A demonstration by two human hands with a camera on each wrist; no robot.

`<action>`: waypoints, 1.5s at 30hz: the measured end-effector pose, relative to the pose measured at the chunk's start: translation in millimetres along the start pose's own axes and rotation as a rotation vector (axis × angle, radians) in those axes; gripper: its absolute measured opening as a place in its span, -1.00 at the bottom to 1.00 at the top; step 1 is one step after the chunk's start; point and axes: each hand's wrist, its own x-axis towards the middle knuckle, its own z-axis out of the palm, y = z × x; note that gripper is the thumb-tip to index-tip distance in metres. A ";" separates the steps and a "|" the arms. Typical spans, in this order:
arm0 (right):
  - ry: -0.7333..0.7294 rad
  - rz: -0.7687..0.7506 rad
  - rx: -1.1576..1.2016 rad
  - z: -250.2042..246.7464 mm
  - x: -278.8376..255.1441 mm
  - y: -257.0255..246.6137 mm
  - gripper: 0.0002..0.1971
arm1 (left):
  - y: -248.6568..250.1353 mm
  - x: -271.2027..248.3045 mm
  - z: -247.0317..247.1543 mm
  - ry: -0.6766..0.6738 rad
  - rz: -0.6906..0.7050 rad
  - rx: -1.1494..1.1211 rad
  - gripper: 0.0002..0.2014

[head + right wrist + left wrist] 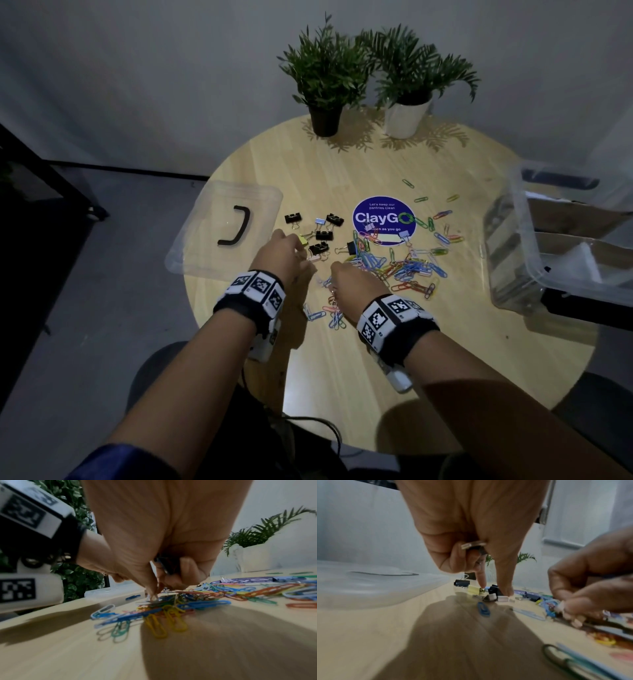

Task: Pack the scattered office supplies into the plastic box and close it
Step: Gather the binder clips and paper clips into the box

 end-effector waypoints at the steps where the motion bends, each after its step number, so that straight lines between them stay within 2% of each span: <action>1: 0.026 0.008 0.075 0.6 -1.0 3.2 -0.85 | 1.5 3.0 0.8 -0.023 0.006 0.033 -0.69; 3: 0.101 0.035 0.234 2.5 -3.4 11.8 -0.94 | 1.6 7.6 2.4 -0.060 0.025 0.082 -0.70; 6: 0.211 0.079 0.479 1.1 -6.6 23.8 -0.80 | -0.1 10.5 2.9 -0.068 0.053 0.126 -0.73; 8: 0.225 0.154 0.631 -1.8 -7.1 31.8 -0.70 | -0.9 10.4 4.2 -0.074 0.067 0.146 -0.73; 11: 0.240 0.285 0.846 -0.5 -1.5 43.9 -0.72 | -0.2 8.7 7.0 -0.077 0.076 0.161 -0.71; 14: 0.257 0.372 1.054 -1.2 1.4 52.2 -0.79 | -2.6 6.0 3.4 -0.042 0.045 0.040 -0.73; 17: 0.253 0.364 1.118 -6.8 3.2 55.3 -0.78 | -8.5 7.7 2.1 -0.014 0.029 -0.101 -0.84; 19: 0.256 0.343 1.132 -8.9 7.6 53.6 -0.79 | -11.7 9.5 1.4 0.016 -0.062 -0.295 -0.82; 21: 0.266 0.306 1.041 -10.4 14.3 50.9 -0.85 | -12.9 12.0 1.3 0.007 -0.100 -0.374 -0.77; 25: 0.210 0.157 0.575 -23.6 31.6 40.4 -0.95 | -10.5 14.0 -3.5 -0.052 -0.109 -0.437 -0.75; 29: 0.088 0.063 -0.007 -39.4 54.4 27.5 -0.72 | -14.7 23.3 -2.7 -0.065 -0.141 -0.528 -0.76; 31: 0.048 0.035 -0.201 -41.2 61.8 24.1 -0.70 | -17.5 27.8 -0.7 -0.083 -0.179 -0.577 -0.75; 34: 0.017 0.033 -0.314 -42.7 69.2 20.6 -0.75 | -18.0 32.1 0.6 -0.058 -0.190 -0.612 -0.81; 37: -0.042 0.053 -0.307 -44.1 72.2 21.1 -0.75 | -16.6 37.9 -2.7 0.025 -0.159 -0.613 -0.76; 41: -0.029 0.031 -0.345 -38.8 72.5 27.7 -0.79 | -8.6 49.9 -8.6 0.102 -0.090 -0.332 -0.62; 45: -0.042 0.012 -0.371 -39.6 74.0 29.3 -0.75 | 1.3 55.7 -6.6 0.106 0.026 0.010 -0.63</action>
